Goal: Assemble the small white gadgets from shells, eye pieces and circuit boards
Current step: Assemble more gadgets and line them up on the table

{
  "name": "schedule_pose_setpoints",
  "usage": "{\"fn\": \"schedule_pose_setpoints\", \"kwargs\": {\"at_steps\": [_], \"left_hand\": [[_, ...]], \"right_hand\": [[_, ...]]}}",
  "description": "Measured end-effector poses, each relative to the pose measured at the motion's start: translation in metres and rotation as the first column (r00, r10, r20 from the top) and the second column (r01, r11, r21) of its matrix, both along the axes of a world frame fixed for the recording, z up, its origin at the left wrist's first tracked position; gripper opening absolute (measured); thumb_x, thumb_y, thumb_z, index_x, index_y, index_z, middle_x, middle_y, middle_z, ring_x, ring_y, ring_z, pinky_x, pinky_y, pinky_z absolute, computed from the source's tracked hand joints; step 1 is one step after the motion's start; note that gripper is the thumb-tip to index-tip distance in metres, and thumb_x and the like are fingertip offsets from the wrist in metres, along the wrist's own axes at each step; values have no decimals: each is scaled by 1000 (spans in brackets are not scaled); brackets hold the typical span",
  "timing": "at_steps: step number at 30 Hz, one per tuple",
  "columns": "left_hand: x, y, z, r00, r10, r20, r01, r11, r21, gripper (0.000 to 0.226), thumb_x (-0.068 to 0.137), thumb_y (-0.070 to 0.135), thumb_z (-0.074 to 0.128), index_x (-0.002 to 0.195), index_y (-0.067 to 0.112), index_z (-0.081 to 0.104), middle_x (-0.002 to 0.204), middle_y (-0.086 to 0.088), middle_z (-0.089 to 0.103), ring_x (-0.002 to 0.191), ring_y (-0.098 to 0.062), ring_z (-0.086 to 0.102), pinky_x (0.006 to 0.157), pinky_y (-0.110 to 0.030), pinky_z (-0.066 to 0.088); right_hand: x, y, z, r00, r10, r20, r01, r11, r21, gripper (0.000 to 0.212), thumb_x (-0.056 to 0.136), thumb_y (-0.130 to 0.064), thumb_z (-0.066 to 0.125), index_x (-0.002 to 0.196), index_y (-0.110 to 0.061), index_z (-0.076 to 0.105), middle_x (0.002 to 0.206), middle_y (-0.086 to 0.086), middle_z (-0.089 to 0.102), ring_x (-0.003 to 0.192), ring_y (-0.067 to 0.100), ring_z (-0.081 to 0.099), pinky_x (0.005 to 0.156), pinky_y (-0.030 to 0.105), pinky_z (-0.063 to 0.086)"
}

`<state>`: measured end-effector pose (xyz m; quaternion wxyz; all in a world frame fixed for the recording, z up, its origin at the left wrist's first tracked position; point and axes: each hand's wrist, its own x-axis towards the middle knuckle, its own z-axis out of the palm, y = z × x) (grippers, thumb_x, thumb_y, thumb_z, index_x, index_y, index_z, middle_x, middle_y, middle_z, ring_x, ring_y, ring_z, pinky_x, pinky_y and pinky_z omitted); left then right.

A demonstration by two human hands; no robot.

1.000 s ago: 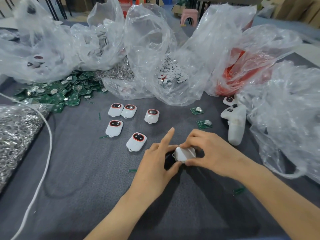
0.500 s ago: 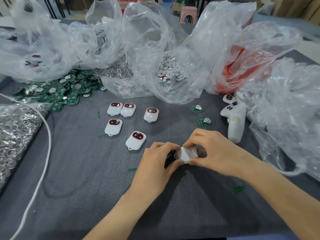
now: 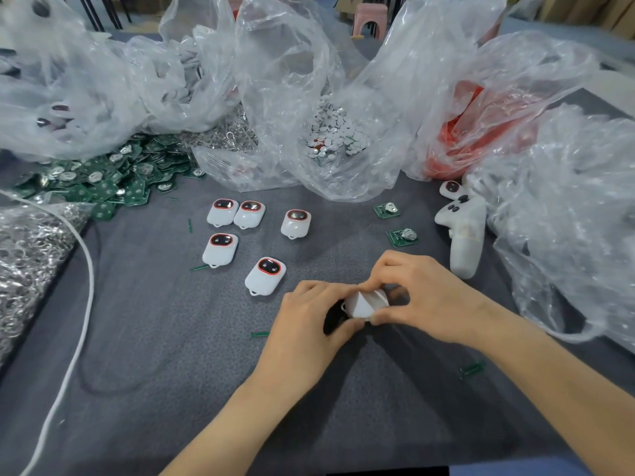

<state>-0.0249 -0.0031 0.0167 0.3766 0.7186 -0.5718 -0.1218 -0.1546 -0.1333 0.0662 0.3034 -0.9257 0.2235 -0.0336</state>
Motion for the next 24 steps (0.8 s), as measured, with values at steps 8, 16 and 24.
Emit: {"fn": "schedule_pose_setpoints", "kwargs": {"at_steps": [8, 16, 24], "left_hand": [[2, -6, 4, 998, 13, -64, -11, 999, 31, 27, 81, 24, 74, 108, 22, 70, 103, 11, 66, 101, -10, 51, 90, -29, 39], [1, -9, 8, 999, -4, 39, 0, 995, 98, 22, 84, 28, 70, 102, 16, 65, 95, 7, 58, 91, -17, 46, 82, -38, 40], [3, -17, 13, 998, -22, -54, 33, 977, 211, 28, 82, 25, 71, 104, 21, 53, 97, 10, 49, 95, -18, 49, 86, -40, 40]], "right_hand": [[-1, -1, 1, 997, 24, -79, -30, 997, -74, 36, 80, -26, 75, 115, -26, 66, 101, -13, 49, 91, 9, 54, 86, 32, 45], [1, 0, -1, 994, 46, -103, -60, 989, -138, 36, 82, -31, 73, 116, -21, 64, 101, -9, 49, 89, 12, 54, 84, 35, 45], [7, -11, -2, 994, -47, -100, 52, 997, 55, 34, 66, -17, 84, 88, -23, 60, 86, -7, 54, 65, 2, 51, 61, 15, 42]]}}
